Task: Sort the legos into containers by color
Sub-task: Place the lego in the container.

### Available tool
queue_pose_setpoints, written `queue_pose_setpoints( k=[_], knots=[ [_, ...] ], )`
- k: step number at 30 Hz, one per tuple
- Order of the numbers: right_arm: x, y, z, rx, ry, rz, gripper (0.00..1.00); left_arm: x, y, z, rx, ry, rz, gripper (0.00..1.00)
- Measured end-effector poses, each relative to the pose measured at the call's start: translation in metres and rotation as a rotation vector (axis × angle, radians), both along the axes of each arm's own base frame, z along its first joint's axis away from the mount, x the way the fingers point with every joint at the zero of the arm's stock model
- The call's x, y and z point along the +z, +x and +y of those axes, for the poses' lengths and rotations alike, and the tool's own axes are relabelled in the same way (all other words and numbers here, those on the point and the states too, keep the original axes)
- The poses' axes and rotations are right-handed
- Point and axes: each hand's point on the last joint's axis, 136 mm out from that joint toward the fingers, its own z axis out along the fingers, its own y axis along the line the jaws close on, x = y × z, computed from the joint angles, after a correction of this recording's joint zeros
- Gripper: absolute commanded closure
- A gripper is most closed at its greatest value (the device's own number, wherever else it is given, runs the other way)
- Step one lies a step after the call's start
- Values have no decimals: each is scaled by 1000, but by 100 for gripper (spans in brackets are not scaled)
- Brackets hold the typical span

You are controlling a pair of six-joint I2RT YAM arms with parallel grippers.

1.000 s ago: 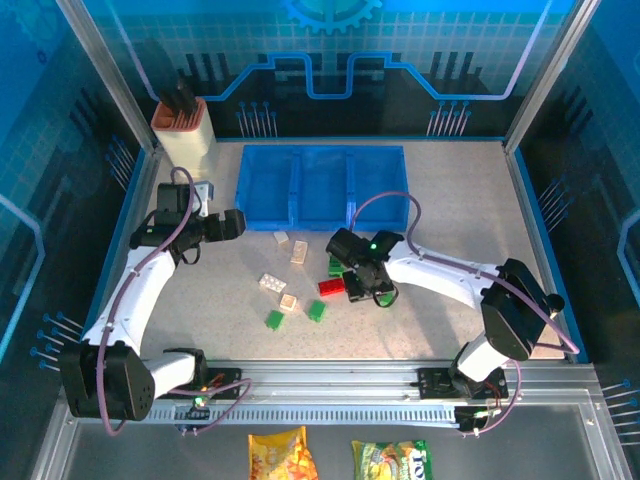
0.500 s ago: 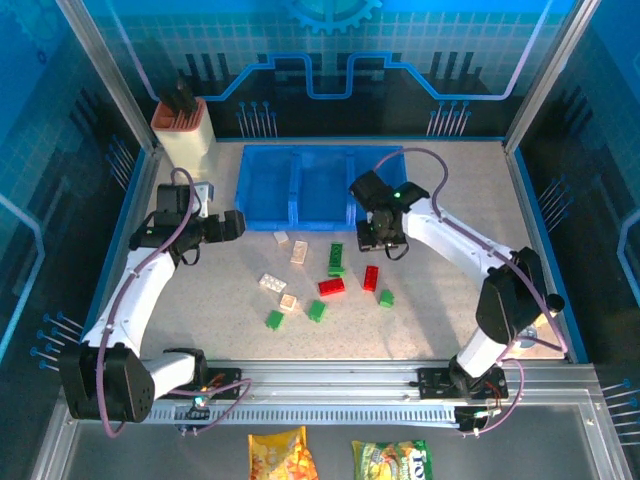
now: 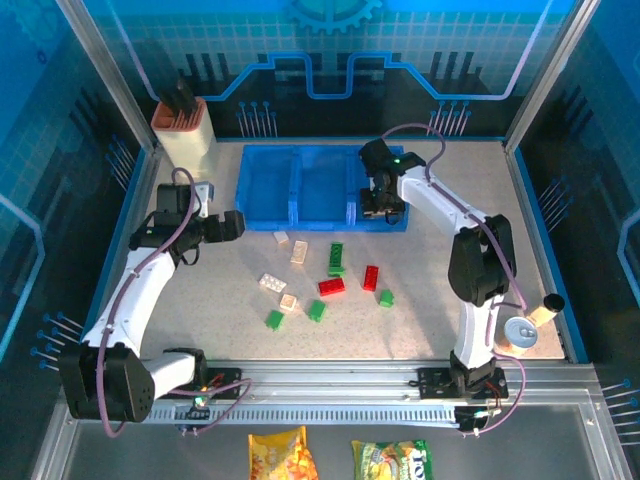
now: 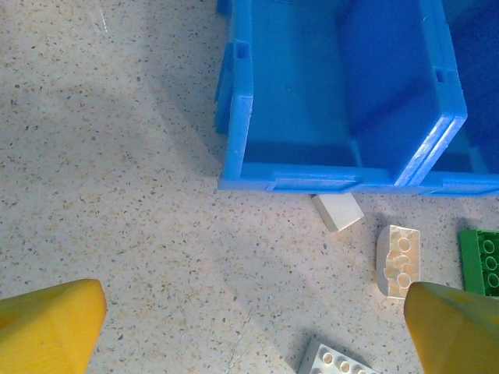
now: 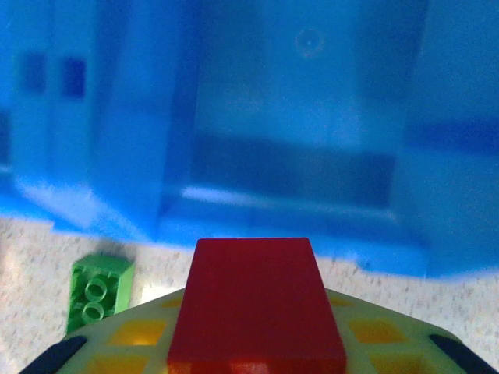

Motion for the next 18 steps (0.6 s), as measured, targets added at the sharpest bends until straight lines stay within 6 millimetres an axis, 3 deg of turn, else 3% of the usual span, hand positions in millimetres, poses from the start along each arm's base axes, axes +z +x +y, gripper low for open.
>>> queue_pose_setpoints(
  k=[9, 18],
  knots=[
    [-44, 48, -11, -16, -14, 23, 64, -2, -1, 2, 7, 6, 3, 1],
    [-74, 83, -17, -30, -9, 31, 64, -2, -1, 2, 7, 6, 5, 1]
  ],
)
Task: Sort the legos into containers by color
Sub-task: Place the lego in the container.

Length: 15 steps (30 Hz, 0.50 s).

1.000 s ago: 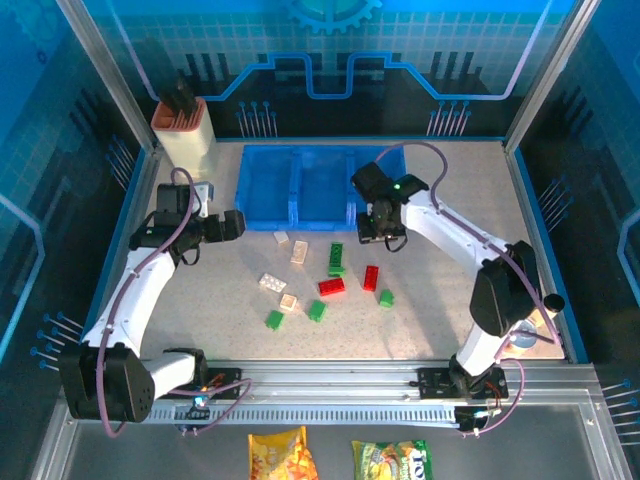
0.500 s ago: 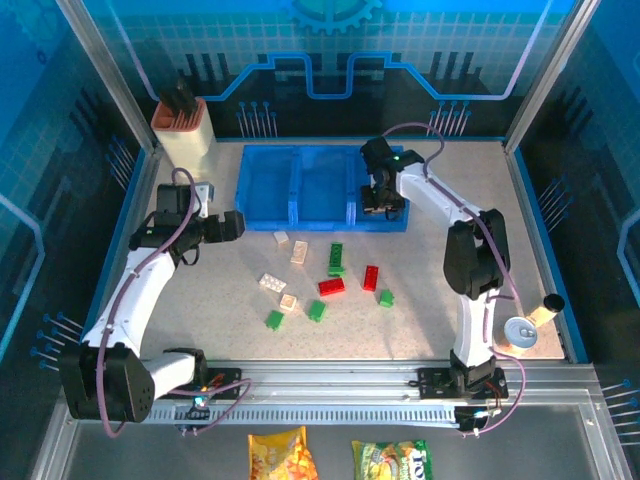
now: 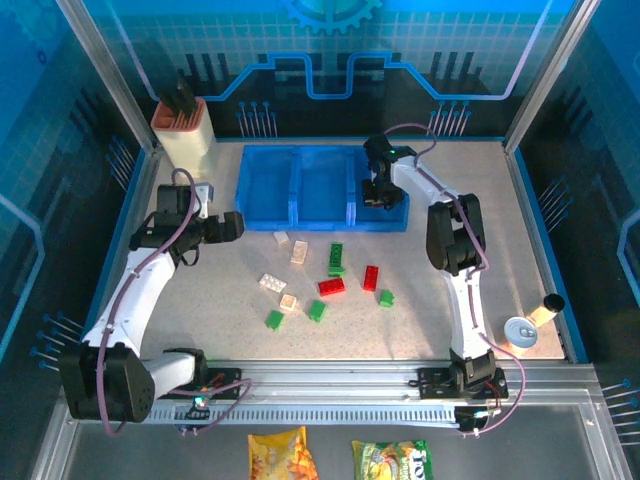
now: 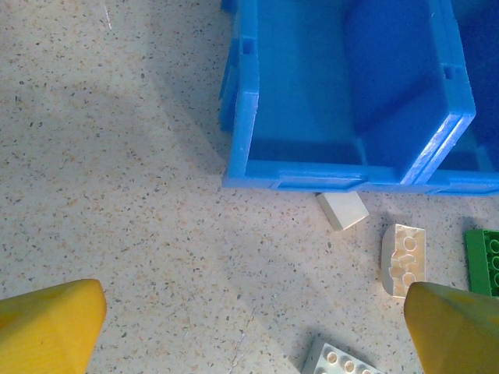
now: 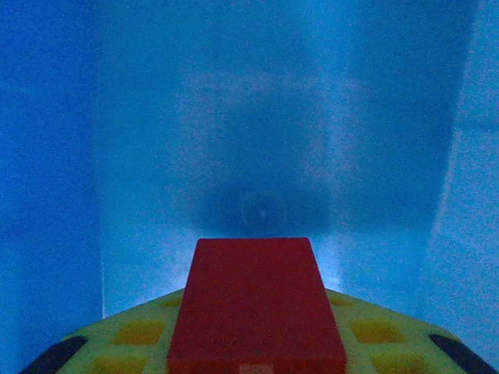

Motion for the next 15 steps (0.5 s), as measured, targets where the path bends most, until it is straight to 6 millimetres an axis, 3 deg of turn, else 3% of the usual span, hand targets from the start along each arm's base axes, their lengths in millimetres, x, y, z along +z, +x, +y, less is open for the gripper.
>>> queue_pose_setpoints(
  k=[5, 15],
  knots=[
    [-15, 11, 1, 2, -5, 10, 63, 0, 0, 0, -2, 2, 0, 1],
    [-17, 21, 3, 2, -5, 3, 60, 0, 0, 0, -2, 2, -1, 1]
  ],
)
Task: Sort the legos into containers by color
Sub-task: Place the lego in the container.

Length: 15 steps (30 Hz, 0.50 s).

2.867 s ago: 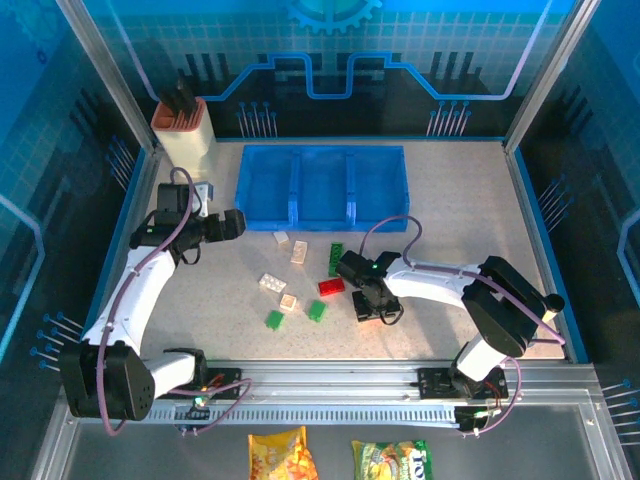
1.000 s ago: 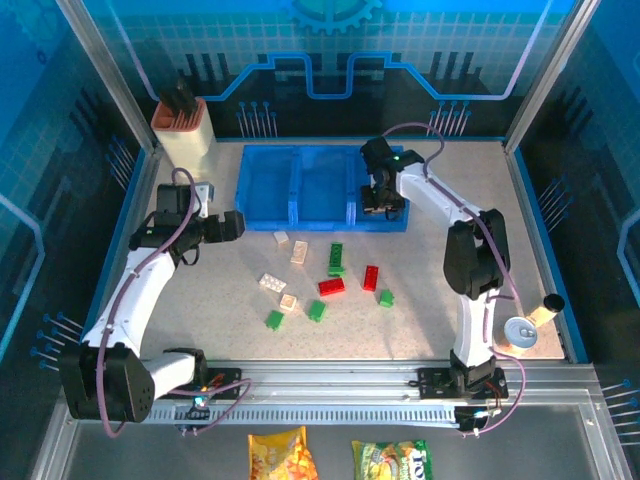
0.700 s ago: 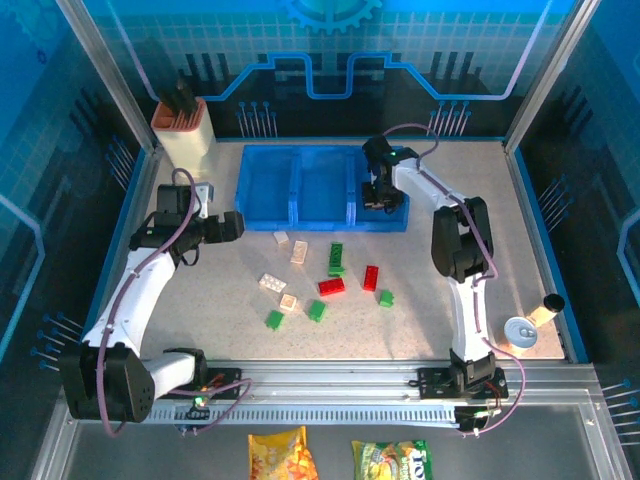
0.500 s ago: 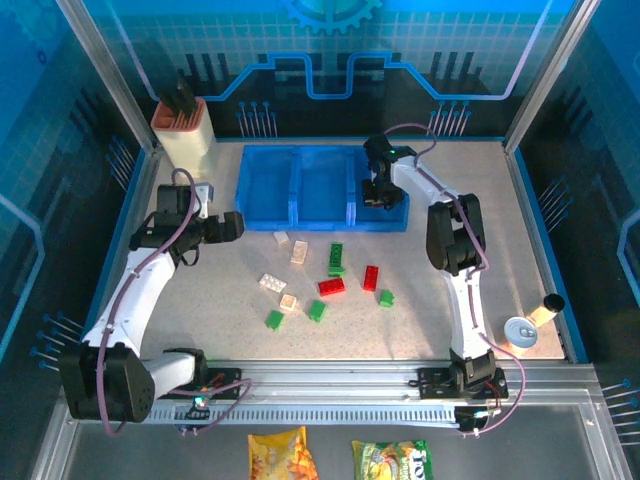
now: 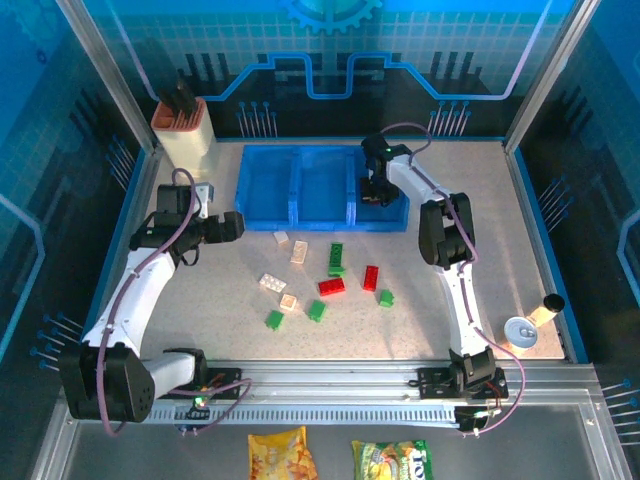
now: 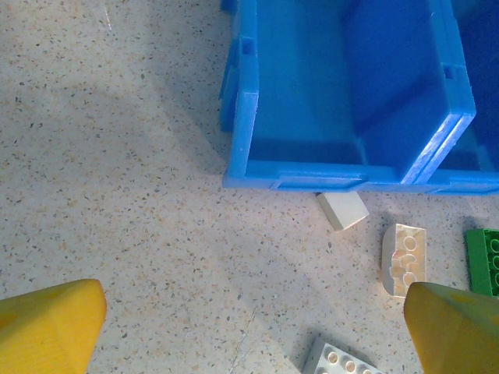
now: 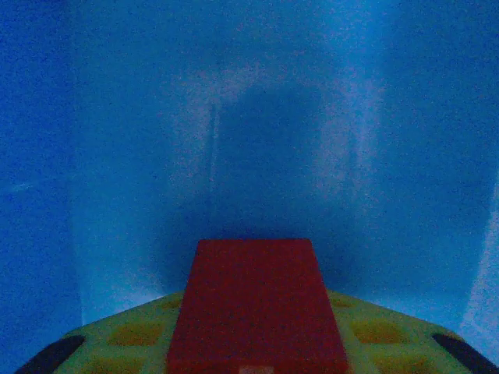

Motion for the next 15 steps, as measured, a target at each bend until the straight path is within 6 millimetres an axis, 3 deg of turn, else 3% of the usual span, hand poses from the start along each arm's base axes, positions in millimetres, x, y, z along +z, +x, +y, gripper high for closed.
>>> queue_pose_setpoints(
  k=[15],
  knots=[
    [-1, -5, -1, -1, -7, 25, 51, 0, 0, 0, 0, 0, 0, 1]
  ],
)
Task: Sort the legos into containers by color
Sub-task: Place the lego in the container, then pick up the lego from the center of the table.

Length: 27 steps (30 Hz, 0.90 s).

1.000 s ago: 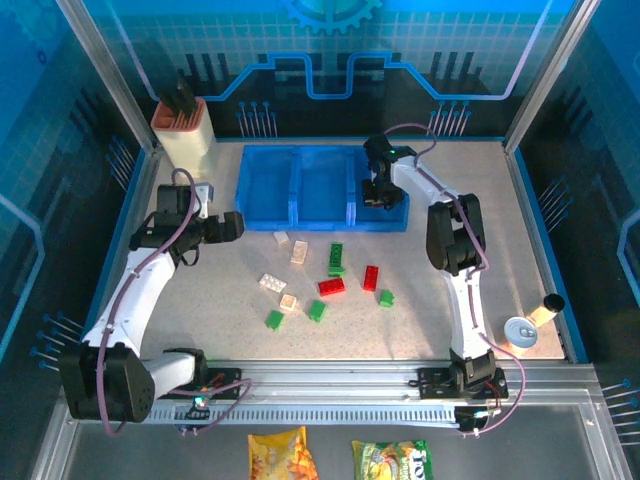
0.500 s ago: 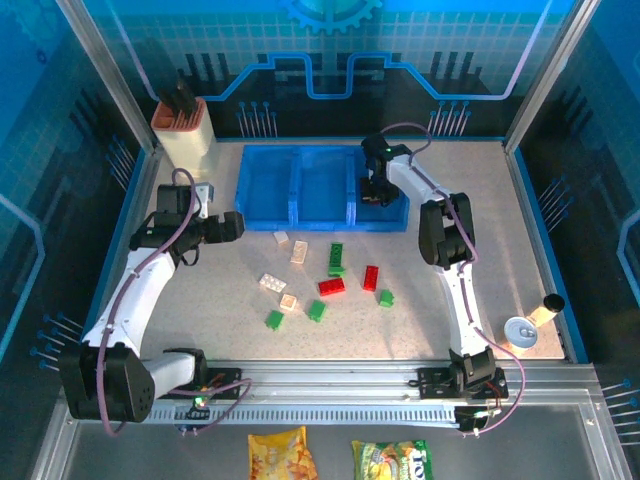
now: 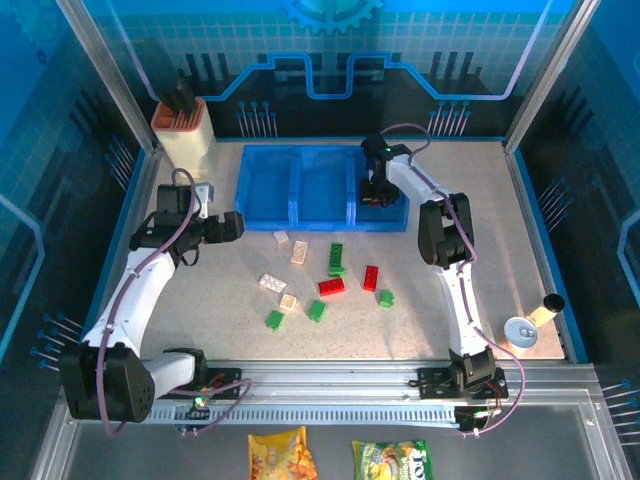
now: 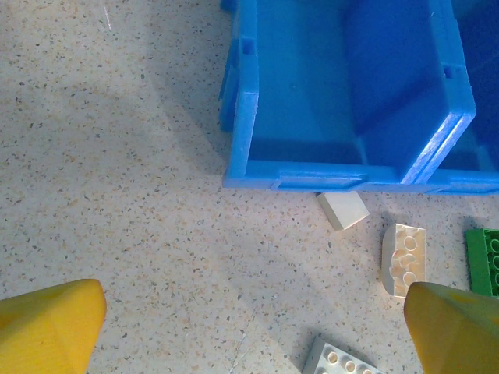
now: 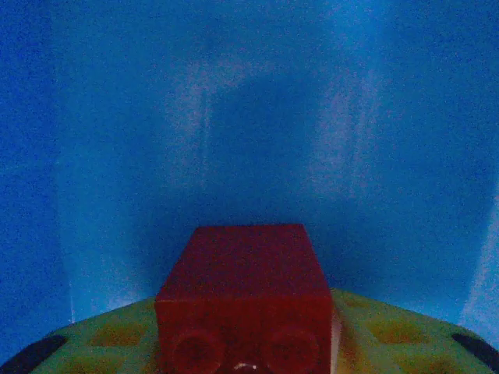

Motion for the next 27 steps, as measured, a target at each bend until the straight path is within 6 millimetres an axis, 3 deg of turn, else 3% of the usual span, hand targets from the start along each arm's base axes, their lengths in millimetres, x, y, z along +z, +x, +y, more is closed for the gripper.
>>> queue_pose_setpoints(
  k=[11, 15, 21, 27],
  knots=[
    [14, -1, -1, 0, 3, -9, 50, 0, 0, 0, 0, 0, 0, 1],
    [40, -5, -2, 0, 13, -41, 50, 0, 0, 0, 1, -1, 1, 1],
    [94, -20, -7, -1, 38, -118, 50, -3, -1, 0, 4, -6, 13, 1],
    [117, -46, -15, -3, 51, -143, 50, -11, -6, -6, -11, -16, 74, 1]
  ],
)
